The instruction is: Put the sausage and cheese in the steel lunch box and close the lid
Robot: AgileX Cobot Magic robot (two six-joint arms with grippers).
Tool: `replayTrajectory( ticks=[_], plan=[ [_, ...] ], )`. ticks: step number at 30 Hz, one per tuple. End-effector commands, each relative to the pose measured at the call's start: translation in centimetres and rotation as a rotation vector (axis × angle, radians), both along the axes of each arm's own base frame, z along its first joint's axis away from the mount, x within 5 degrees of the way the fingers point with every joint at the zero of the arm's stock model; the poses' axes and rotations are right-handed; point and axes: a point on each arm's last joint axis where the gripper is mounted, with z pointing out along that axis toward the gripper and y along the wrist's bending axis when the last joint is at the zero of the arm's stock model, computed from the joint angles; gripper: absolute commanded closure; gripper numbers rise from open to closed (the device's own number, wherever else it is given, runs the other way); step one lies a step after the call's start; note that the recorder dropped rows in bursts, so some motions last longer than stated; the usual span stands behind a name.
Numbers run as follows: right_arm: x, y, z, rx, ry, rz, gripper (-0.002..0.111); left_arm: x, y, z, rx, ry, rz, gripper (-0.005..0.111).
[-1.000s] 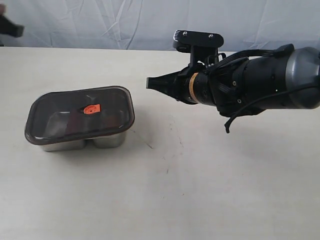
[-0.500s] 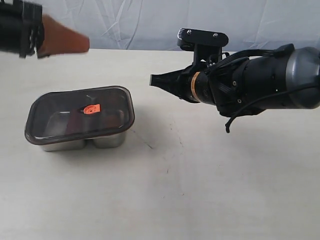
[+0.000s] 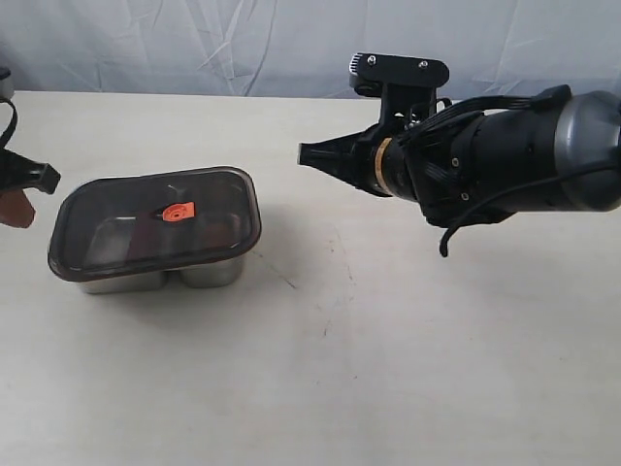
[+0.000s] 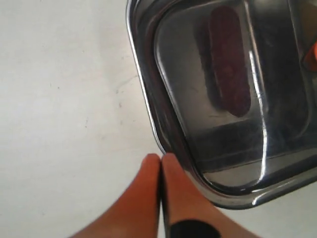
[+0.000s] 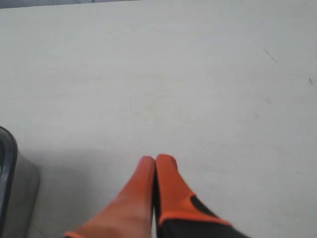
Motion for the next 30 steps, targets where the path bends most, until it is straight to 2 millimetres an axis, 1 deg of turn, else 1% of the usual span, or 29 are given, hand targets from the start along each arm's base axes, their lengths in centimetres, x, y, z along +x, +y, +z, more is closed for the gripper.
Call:
replayTrajectory(
  ticks=[1, 5, 6, 7, 8, 11, 12, 14, 15, 16, 17, 18, 19, 20, 21, 22, 24, 28, 30],
  plan=[
    [0.5, -0.6, 0.2, -0.033, 0.007, 0.022, 0.109, -0.3, 0.0, 0.4, -0.012, 0.029, 0.035, 0.107],
    [1.8, -2.1, -0.3, 0.029, 0.100, 0.027, 0.109, -1.0, -0.2, 0.9, -0.024, 0.064, 0.025, 0.107],
    [2.5, -2.9, -0.3, 0.033, 0.108, 0.035, 0.109, -1.1, -0.3, 1.2, -0.043, 0.044, 0.016, 0.107],
    [2.9, -3.3, -0.2, 0.019, 0.105, 0.036, 0.109, -0.9, -0.5, 1.3, -0.053, 0.028, 0.009, 0.107],
    [3.6, -3.5, 0.3, -0.014, 0.082, 0.059, 0.109, -0.7, -0.6, 1.4, -0.074, -0.005, 0.002, 0.107],
    [4.8, -3.4, 1.3, -0.124, 0.032, 0.112, 0.109, -0.5, -1.2, 1.6, -0.124, -0.040, -0.044, 0.107],
    [5.3, -3.3, 1.6, -0.170, 0.025, 0.109, 0.109, -0.4, -1.4, 1.7, -0.144, -0.049, -0.056, 0.107],
    [7.4, -3.4, 2.2, -0.391, -0.004, 0.101, 0.109, -0.3, -1.7, 1.8, -0.172, -0.065, -0.078, 0.107],
    [8.3, -3.7, 2.3, -0.477, -0.007, 0.071, 0.109, -0.3, -1.7, 1.8, -0.172, -0.065, -0.078, 0.107],
    [9.6, -4.4, 2.2, -0.593, 0.000, 0.011, 0.109, -0.3, -1.6, 1.8, -0.170, -0.066, -0.081, 0.107],
    [10.5, -5.0, 1.7, -0.686, 0.039, -0.025, 0.109, -0.4, -1.7, 1.8, -0.170, -0.064, -0.082, 0.107],
    [11.3, -6.0, 1.2, -0.770, 0.142, -0.066, 0.109, -0.4, -1.6, 1.8, -0.167, -0.063, -0.084, 0.107],
    [11.5, -6.5, 0.7, -0.783, 0.274, -0.049, 0.109, -0.4, -1.6, 1.8, -0.166, -0.064, -0.086, 0.107],
    [11.3, -6.7, -0.3, -0.738, 0.437, 0.008, 0.109, -0.4, -1.6, 1.8, -0.166, -0.066, -0.086, 0.107],
    [11.1, -6.5, -0.7, -0.695, 0.500, 0.047, 0.109, -0.4, -1.6, 1.8, -0.165, -0.066, -0.087, 0.107],
    [10.7, -6.1, -1.1, -0.607, 0.567, 0.102, 0.109, -0.4, -1.6, 1.8, -0.162, -0.069, -0.098, 0.107],
    [10.0, -4.2, -1.5, -0.423, 0.616, 0.221, 0.109, -0.7, -1.7, 1.7, -0.155, -0.042, -0.135, 0.107],
    [8.8, -1.8, -1.3, -0.256, 0.657, 0.346, 0.109, -1.5, -1.7, 1.4, -0.153, 0.040, -0.173, 0.107],
    [8.6, -1.1, -1.3, -0.232, 0.643, 0.363, 0.109, -1.8, -1.8, 1.4, -0.164, 0.072, -0.184, 0.107]
  ],
)
